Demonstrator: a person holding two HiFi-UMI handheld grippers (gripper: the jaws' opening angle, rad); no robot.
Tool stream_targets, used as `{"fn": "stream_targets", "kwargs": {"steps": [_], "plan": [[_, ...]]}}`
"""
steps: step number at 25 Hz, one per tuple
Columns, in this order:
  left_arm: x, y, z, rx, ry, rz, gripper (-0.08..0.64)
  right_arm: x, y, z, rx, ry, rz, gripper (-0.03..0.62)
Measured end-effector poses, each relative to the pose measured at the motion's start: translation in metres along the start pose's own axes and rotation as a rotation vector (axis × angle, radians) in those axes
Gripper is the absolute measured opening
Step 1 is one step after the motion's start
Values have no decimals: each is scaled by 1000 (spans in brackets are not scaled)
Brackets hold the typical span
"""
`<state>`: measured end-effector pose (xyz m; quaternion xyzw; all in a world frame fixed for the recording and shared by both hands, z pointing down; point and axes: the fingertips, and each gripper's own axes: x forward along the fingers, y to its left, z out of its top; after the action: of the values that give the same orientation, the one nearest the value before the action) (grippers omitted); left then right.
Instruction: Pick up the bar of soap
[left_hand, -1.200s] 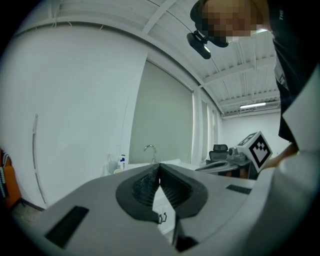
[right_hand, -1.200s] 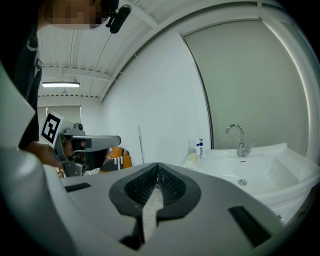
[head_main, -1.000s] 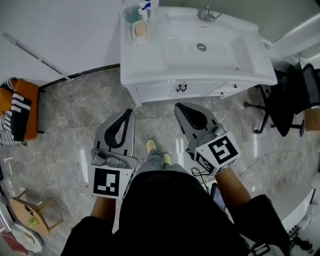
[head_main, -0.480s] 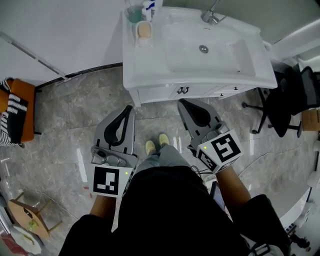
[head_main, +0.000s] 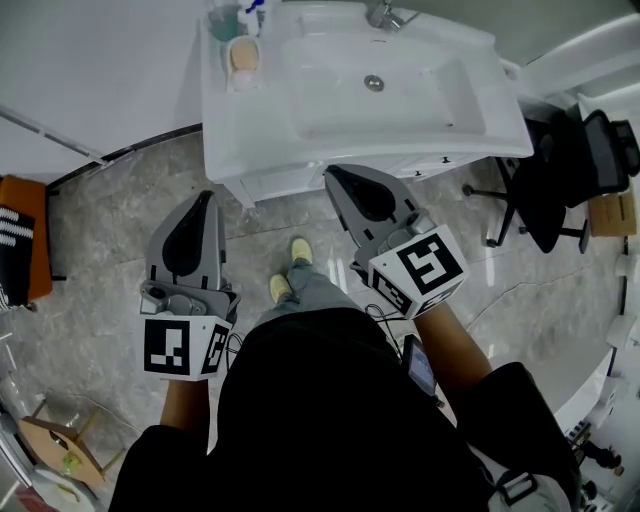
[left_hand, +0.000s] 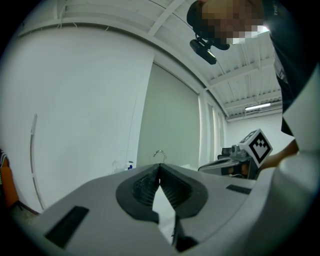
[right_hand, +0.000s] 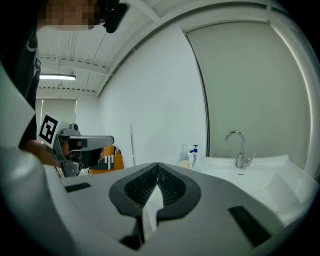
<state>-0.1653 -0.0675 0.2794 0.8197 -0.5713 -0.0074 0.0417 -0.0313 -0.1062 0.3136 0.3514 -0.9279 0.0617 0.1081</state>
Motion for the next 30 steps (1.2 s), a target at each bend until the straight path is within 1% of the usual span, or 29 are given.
{"fn": "stream_targets", "kwargs": {"steps": [4,8,12,16,22,26,30], "plan": [[26,-6,2,25,9,4,11,4,-27,4,12,-19,-4,6],[56,-8,4,32,22,3,11,10,-55,7,21,-26,-4,6],[82,-9,9,49,26,20,11,18,-82,6,41,-27,5,6],[101,-6,8,63,48,48,11,30,-102,2,66,-25,26,6],[113,-2,9,79,79,86,11,44,-119,-1,94,-25,63,6],[116,9,6,88,97,107,10,55,-122,-3,104,-24,80,6],[124,19,5,88,106,107,11,67,-122,1,99,-30,88,6]]}}
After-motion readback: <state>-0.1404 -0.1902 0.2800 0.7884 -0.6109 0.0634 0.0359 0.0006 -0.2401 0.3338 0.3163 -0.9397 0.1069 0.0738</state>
